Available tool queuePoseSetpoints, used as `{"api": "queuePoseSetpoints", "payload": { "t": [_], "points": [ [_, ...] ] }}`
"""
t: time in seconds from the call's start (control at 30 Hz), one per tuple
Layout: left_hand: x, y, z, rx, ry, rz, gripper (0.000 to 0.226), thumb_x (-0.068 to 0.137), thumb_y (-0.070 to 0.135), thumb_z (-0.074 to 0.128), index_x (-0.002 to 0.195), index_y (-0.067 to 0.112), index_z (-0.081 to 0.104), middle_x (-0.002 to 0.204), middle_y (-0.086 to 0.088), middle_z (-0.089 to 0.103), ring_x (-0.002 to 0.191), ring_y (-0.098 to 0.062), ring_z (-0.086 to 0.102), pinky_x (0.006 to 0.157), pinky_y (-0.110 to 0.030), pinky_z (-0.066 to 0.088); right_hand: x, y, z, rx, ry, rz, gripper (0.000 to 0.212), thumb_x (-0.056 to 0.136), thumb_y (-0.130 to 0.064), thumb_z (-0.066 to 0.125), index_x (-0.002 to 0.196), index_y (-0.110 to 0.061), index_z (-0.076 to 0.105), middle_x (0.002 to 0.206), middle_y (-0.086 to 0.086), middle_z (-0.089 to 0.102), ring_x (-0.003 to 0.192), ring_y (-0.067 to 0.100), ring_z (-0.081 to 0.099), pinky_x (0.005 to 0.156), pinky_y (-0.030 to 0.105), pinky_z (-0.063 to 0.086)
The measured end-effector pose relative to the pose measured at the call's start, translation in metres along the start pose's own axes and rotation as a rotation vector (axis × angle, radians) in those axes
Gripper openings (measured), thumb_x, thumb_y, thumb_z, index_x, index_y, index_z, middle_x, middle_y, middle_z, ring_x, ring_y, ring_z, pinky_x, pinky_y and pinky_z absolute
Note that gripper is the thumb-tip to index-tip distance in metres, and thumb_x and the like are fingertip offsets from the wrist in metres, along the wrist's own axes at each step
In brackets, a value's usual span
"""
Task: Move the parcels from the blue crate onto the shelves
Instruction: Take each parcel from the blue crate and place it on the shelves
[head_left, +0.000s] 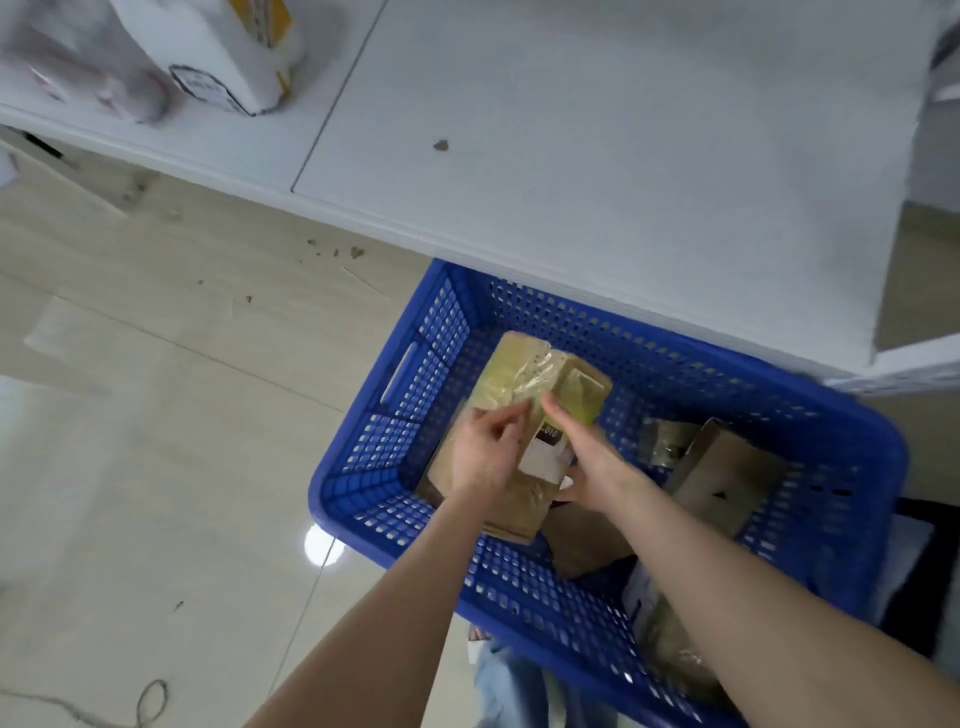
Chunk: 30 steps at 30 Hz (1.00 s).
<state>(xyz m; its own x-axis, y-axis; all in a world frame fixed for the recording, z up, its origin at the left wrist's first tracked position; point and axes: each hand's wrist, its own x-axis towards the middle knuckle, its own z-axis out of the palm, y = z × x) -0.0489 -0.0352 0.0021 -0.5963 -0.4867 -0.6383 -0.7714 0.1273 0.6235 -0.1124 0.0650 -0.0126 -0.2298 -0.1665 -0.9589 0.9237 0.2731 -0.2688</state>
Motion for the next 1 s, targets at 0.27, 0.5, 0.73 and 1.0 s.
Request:
{"api": "queuePoseSetpoints", "payload": {
  "t": [0.27, 0.5, 0.73, 1.0],
  "points": [
    [-0.114, 0.106, -0.079, 0.034, 0.063, 0.094, 0.031, 0.092, 0.013, 0.048, 0.117, 0.026, 0.061, 0.106, 0.012, 0.062, 0.099, -0.012, 0.06, 0.086, -0.027, 0.047, -0.164, -0.04, 0.001, 0.036, 0.042, -0.145, 0.066, 0.064, -0.052, 0.079, 0.117, -0.021, 0.055, 0.108, 0.01, 0.061, 0.098, 0.03, 0.061, 0.083, 0.05, 0.054],
    [-0.189, 0.211, -0.175, -0.408, 0.013, -0.227, 0.061, 0.092, 0.056, 0.044, 0.142, 0.024, 0.03, 0.134, -0.009, 0.048, 0.104, -0.029, 0.059, 0.09, -0.049, 0.049, -0.305, -0.086, -0.008, -0.129, 0.0, -0.544, 0.073, 0.063, -0.016, 0.086, 0.123, -0.022, 0.044, 0.11, 0.003, 0.063, 0.1, 0.026, 0.062, 0.087, 0.045, 0.053],
    [-0.273, 0.311, -0.24, -0.447, -0.074, -0.258, 0.075, 0.08, 0.075, 0.045, 0.126, 0.015, 0.045, 0.103, -0.01, 0.057, 0.084, -0.031, 0.064, 0.075, -0.046, 0.056, -0.411, -0.087, -0.023, -0.794, 0.199, -1.204, 0.09, 0.06, -0.021, 0.083, 0.13, -0.031, 0.028, 0.125, -0.012, 0.025, 0.113, 0.021, 0.049, 0.078, 0.03, 0.05],
    [-0.331, 0.32, -0.248, -0.476, -0.089, -0.249, 0.034, 0.08, 0.042, 0.063, 0.096, 0.015, 0.05, 0.096, -0.01, 0.06, 0.083, -0.025, 0.06, 0.07, -0.039, 0.054, -0.455, -0.086, -0.039, -1.137, 0.368, -1.379, 0.091, 0.07, -0.022, 0.08, 0.142, -0.026, 0.024, 0.15, 0.003, 0.017, 0.1, 0.022, 0.058, 0.066, 0.029, 0.05]
  ]
}}
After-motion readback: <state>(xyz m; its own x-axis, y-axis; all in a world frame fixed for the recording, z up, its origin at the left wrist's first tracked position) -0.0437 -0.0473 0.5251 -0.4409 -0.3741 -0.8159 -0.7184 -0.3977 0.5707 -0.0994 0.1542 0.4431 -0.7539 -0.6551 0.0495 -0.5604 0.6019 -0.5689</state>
